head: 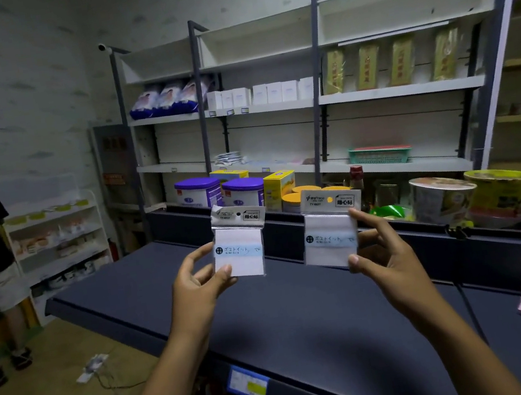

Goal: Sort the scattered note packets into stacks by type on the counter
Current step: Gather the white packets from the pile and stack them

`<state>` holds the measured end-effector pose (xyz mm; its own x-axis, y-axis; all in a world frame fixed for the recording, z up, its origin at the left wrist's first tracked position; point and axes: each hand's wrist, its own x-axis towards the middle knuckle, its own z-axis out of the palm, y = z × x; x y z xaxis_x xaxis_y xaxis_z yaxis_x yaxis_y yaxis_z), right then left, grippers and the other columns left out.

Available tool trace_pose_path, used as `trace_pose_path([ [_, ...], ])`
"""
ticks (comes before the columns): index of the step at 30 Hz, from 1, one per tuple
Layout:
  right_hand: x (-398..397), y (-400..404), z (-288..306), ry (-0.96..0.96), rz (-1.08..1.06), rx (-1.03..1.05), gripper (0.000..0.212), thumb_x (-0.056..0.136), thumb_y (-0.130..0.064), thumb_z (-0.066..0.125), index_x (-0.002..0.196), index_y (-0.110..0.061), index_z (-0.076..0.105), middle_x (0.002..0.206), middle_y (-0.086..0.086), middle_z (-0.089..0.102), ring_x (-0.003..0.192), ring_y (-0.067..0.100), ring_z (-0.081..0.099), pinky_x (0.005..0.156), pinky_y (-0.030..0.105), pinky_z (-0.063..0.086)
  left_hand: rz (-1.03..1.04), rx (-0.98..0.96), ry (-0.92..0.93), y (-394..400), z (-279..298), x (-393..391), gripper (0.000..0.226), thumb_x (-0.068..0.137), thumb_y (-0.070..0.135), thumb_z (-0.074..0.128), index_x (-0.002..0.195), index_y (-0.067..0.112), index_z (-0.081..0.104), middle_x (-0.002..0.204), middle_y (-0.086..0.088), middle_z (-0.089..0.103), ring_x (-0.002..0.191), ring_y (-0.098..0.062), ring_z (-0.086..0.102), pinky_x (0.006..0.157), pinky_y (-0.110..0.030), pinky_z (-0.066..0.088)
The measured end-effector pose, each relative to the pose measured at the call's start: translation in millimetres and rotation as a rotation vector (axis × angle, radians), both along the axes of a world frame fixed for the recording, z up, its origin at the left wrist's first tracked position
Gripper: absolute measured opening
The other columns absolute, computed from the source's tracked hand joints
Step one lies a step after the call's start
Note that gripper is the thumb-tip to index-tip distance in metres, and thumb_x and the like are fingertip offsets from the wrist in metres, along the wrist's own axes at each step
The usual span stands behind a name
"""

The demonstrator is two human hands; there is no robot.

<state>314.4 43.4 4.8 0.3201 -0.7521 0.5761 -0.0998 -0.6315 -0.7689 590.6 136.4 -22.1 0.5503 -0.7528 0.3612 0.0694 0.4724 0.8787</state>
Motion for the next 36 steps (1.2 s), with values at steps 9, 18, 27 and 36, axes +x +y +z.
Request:
trace_pose_path([
  [9, 67, -25, -8, -0.014, -0.139, 0.017, 0.074, 0.089, 0.002, 0.066, 0.138, -0.050, 0.047, 0.110, -0.005, 0.066, 0.096, 0.014, 0.070, 0.080, 0.034, 0.061, -0.133, 0.189, -0.008, -91, -29, 78, 0.039, 0.087, -0.008, 0.064, 0.119, 0.011, 0.057, 0.094, -0.015, 0.075, 0.078, -0.021, 0.073, 0.064, -0.024, 0.059],
  [18, 123, -31, -6, 0.000, -0.251, 0.021, 0.073, 0.089, 0.002, 0.066, 0.138, -0.049, 0.046, 0.109, -0.005, 0.066, 0.094, 0.013, 0.070, 0.079, 0.032, 0.061, -0.227, 0.466, -0.180, -169, -54, 119, 0.040, 0.083, -0.009, 0.064, 0.117, 0.011, 0.054, 0.091, -0.018, 0.072, 0.066, -0.026, 0.069, 0.073, -0.037, 0.060],
  [27, 145, -29, -6, 0.029, -0.314, 0.042, 0.072, 0.089, 0.003, 0.066, 0.135, -0.049, 0.047, 0.107, -0.003, 0.065, 0.092, 0.012, 0.069, 0.074, 0.024, 0.059, -0.112, 0.558, -0.730, -198, -66, 128, 0.035, 0.081, 0.017, 0.073, 0.115, 0.014, 0.066, 0.095, -0.004, 0.072, 0.079, -0.015, 0.067, 0.073, -0.023, 0.045],
  [36, 167, -38, -12, 0.061, -0.310, 0.083, 0.071, 0.089, 0.002, 0.066, 0.135, -0.048, 0.046, 0.105, -0.004, 0.064, 0.088, 0.010, 0.068, 0.072, 0.024, 0.058, -0.070, 0.612, -1.155, -201, -70, 138, 0.031, 0.090, 0.040, 0.061, 0.109, 0.016, 0.068, 0.113, -0.008, 0.062, 0.115, -0.027, 0.050, 0.094, -0.036, 0.043],
])
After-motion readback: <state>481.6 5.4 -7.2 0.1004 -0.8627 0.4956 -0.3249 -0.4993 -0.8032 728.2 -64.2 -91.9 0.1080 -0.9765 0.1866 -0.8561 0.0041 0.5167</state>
